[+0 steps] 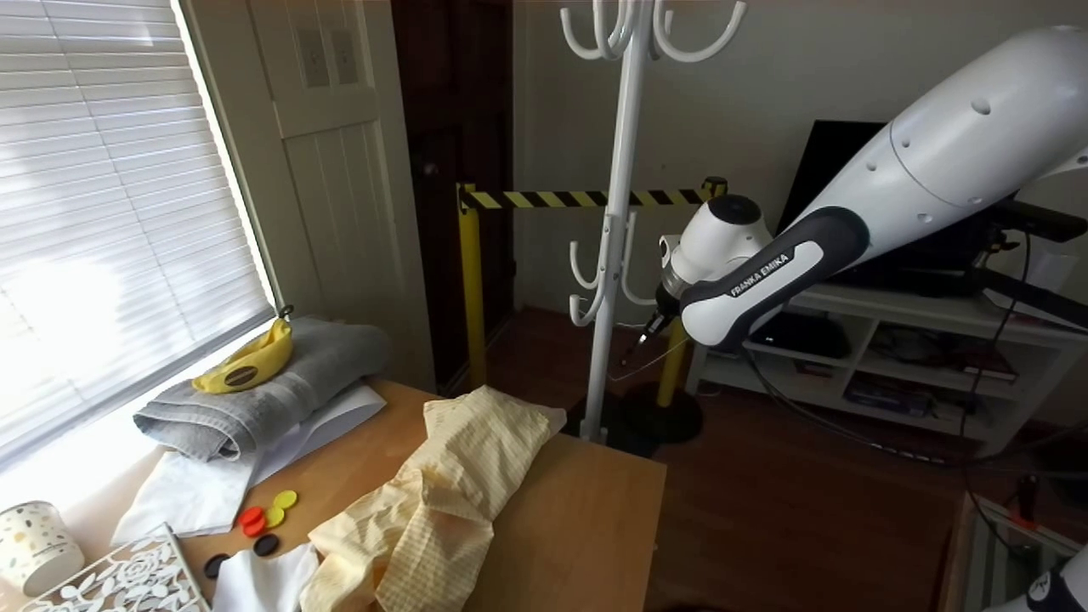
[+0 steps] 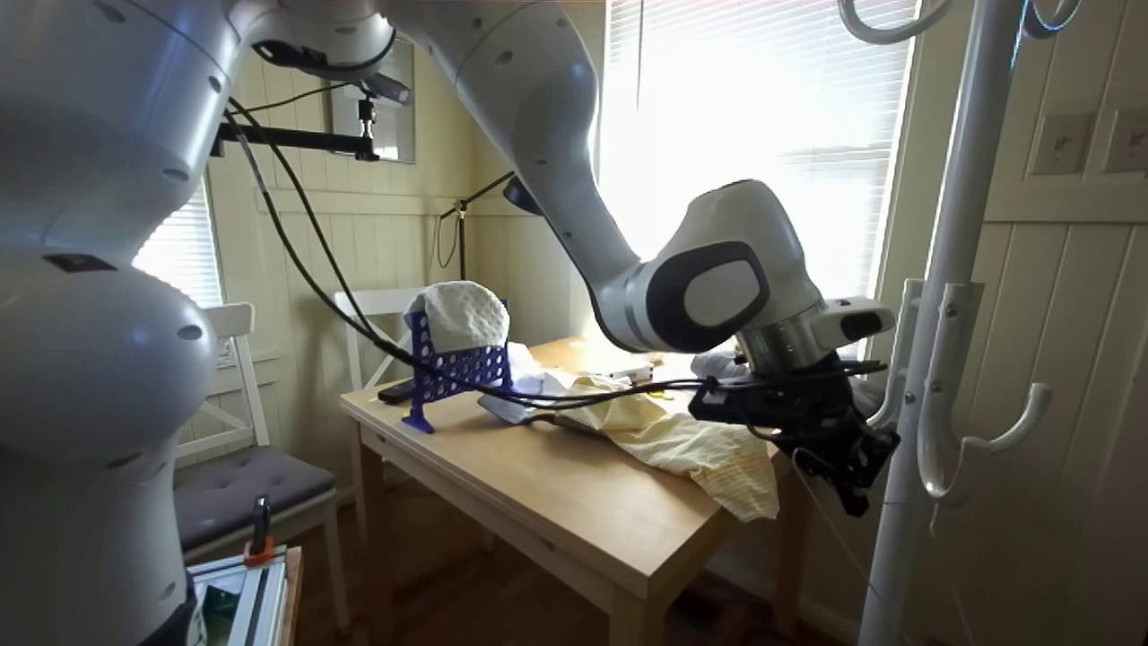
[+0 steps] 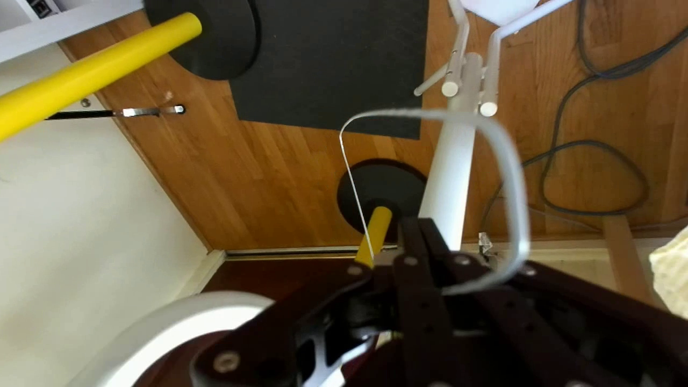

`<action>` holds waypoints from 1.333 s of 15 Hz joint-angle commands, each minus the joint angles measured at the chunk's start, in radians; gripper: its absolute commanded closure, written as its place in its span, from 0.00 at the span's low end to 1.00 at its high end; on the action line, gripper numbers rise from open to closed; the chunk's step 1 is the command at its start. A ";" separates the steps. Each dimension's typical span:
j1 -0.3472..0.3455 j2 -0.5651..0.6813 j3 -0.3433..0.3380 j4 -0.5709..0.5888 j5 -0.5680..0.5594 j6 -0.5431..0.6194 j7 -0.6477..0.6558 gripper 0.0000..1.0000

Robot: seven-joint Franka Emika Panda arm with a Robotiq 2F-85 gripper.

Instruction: Move the hanger to the bottom hook on the stand.

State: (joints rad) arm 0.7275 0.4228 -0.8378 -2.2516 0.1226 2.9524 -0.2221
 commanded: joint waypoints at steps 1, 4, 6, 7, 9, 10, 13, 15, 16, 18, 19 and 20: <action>-0.082 -0.035 0.069 0.005 -0.152 -0.007 0.108 0.98; -0.085 -0.034 0.055 -0.015 -0.218 0.033 0.200 1.00; -0.033 -0.009 0.006 -0.042 -0.128 0.061 0.184 1.00; -0.018 0.004 -0.013 -0.051 -0.127 0.076 0.209 1.00; 0.028 0.018 -0.055 -0.093 -0.131 0.129 0.268 1.00; 0.073 0.036 -0.095 -0.122 -0.131 0.170 0.310 1.00; 0.218 0.094 -0.213 -0.208 -0.106 0.297 0.407 1.00; 0.340 0.162 -0.294 -0.262 -0.066 0.368 0.468 1.00; 0.403 0.192 -0.332 -0.293 -0.036 0.398 0.497 1.00; 0.493 0.240 -0.355 -0.344 0.095 0.434 0.489 1.00; 0.529 0.264 -0.359 -0.374 0.162 0.456 0.511 1.00; 0.549 0.267 -0.353 -0.401 0.221 0.475 0.515 1.00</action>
State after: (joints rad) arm 1.1755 0.6034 -1.1646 -2.5770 0.1836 3.3518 0.2487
